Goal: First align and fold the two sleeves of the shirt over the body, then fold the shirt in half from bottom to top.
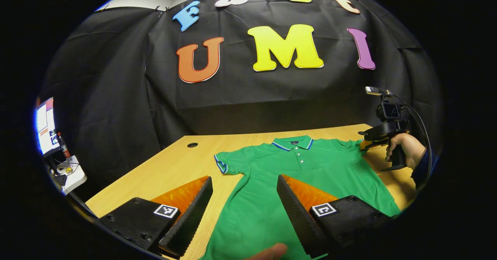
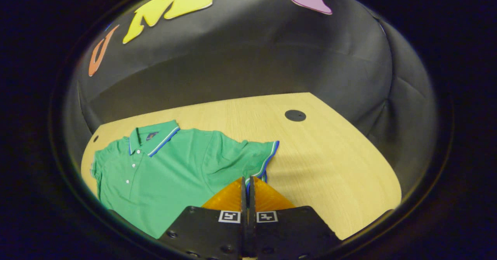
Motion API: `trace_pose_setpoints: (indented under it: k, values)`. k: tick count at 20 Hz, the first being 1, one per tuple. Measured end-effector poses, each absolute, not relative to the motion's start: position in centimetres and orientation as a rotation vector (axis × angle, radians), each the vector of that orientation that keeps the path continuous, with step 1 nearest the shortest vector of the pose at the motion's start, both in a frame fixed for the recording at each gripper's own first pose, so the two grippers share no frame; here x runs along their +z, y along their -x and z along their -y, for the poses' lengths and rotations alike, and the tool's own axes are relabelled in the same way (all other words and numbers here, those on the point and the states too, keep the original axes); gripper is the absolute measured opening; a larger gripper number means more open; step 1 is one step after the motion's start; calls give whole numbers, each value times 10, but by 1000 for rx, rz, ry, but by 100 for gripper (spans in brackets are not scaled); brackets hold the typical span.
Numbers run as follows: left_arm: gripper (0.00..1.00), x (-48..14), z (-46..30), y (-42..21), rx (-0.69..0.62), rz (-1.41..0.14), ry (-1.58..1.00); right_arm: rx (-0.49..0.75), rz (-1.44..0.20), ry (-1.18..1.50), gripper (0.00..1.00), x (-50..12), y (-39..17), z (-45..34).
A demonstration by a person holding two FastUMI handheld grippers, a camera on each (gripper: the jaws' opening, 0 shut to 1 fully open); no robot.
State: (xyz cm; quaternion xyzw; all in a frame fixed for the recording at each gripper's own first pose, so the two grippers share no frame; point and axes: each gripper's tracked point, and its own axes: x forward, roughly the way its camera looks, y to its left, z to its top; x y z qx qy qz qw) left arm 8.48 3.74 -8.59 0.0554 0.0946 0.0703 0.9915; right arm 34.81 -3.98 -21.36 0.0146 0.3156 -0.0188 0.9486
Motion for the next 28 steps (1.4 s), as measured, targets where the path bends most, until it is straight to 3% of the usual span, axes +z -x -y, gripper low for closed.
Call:
trace_pose_setpoints:
  k: [7, 13, 15, 18, 28]
  values:
    - [100, -89, -39, -86, 145, -208, -95, -5, -541, 158, 0, -183, -351, 17]
    - [100, -94, -42, -91, 147, -219, -85, 113, -459, 356, 0, -176, -348, -36]
    - [100, -99, -45, -92, 155, -238, -71, 260, -448, 442, 14, -183, -335, -72]
    - [100, -96, -62, -92, 219, -224, -75, 274, -419, 388, 98, -174, -304, -95]
    - [100, -62, -94, -136, 229, -247, 124, 317, -163, 115, 96, -40, -159, -88]
